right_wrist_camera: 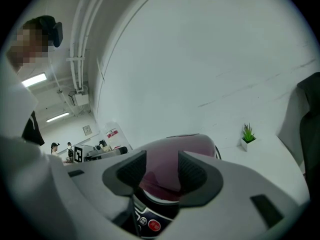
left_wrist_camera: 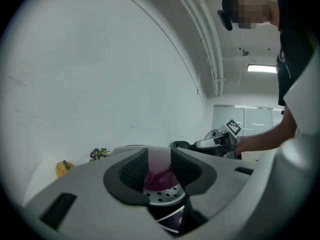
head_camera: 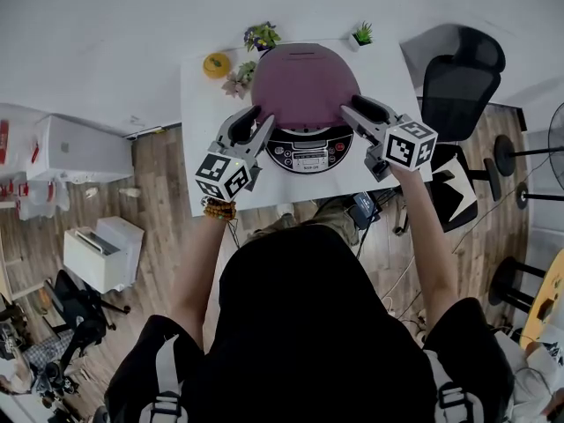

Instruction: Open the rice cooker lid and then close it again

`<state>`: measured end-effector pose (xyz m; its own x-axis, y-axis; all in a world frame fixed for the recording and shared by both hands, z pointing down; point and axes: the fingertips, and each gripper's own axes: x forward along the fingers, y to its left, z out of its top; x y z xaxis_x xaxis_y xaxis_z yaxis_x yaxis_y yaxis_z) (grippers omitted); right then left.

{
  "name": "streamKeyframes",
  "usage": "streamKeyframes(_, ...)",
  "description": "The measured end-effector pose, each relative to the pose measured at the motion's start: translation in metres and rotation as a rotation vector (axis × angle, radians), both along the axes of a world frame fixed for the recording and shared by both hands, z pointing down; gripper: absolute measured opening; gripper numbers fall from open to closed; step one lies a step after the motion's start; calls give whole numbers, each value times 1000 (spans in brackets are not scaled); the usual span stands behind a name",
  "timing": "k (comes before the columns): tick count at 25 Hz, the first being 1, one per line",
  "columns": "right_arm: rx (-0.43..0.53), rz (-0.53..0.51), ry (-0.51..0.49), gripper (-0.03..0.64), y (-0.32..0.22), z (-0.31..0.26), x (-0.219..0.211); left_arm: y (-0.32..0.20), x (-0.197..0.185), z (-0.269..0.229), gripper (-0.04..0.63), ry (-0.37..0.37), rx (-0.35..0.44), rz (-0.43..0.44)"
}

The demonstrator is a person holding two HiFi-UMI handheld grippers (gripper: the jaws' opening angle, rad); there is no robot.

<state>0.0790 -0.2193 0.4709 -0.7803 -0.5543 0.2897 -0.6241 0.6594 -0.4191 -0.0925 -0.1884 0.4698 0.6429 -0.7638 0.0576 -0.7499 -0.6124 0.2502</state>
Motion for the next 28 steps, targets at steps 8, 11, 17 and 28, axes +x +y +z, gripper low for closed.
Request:
streamKeyframes(8, 41, -9, 41, 201, 9, 18, 1, 6, 3, 18, 147, -62, -32, 3)
streamKeyframes(11, 52, -17, 76, 199, 12, 25, 0, 8, 3, 25, 147, -77, -45, 5)
streamKeyframes(17, 52, -37, 126, 199, 16, 37, -1, 10, 3, 37, 143, -81, -72, -1)
streamKeyframes(28, 35, -59, 190, 199, 22, 58, -2, 14, 4, 57, 133, -126, -116, 12)
